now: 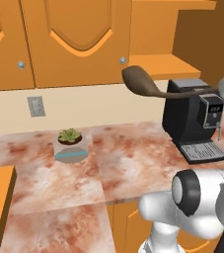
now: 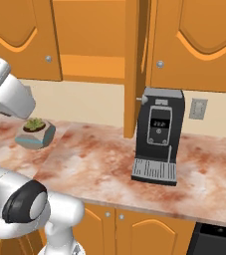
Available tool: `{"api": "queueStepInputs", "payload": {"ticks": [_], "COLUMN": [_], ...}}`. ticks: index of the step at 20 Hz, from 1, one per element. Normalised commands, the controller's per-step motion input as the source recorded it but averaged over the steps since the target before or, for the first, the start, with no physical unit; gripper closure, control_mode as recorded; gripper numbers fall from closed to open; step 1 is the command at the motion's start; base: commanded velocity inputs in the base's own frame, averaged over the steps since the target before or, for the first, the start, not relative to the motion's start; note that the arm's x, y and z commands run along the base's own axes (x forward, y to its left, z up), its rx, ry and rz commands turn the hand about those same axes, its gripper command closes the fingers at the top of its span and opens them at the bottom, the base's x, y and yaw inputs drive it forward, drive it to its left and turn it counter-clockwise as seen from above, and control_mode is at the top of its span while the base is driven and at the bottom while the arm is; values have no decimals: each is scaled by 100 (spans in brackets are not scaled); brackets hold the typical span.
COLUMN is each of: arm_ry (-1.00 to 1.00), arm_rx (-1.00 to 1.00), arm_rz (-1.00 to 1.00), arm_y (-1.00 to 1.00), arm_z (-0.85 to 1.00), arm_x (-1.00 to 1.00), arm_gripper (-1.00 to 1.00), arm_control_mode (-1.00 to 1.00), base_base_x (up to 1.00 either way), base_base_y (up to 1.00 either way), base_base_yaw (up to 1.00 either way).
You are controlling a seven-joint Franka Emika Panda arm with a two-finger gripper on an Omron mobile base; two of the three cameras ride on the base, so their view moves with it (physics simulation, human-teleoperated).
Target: Open the cabinet and move the ladle to the pot. Then close the cabinet.
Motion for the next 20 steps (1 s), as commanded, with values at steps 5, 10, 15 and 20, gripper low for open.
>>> {"api": "queueStepInputs", "payload": {"ticks": [5, 10, 15, 20], "arm_ry": [0, 0, 0, 0], "arm_rx": [0, 0, 0, 0], "arm_rz": [0, 0, 0, 0], "arm_y": [0, 0, 0, 0], "arm_z": [0, 0, 0, 0], "arm_x": [0, 0, 0, 0], "arm_gripper": [100, 100, 100, 100], "arm_control_mode": [100, 100, 100, 100], "base_base_x": [-99, -98, -20, 42], "base_base_y": [-32, -60, -91, -100], "base_base_yaw": [0, 0, -1, 0]}}
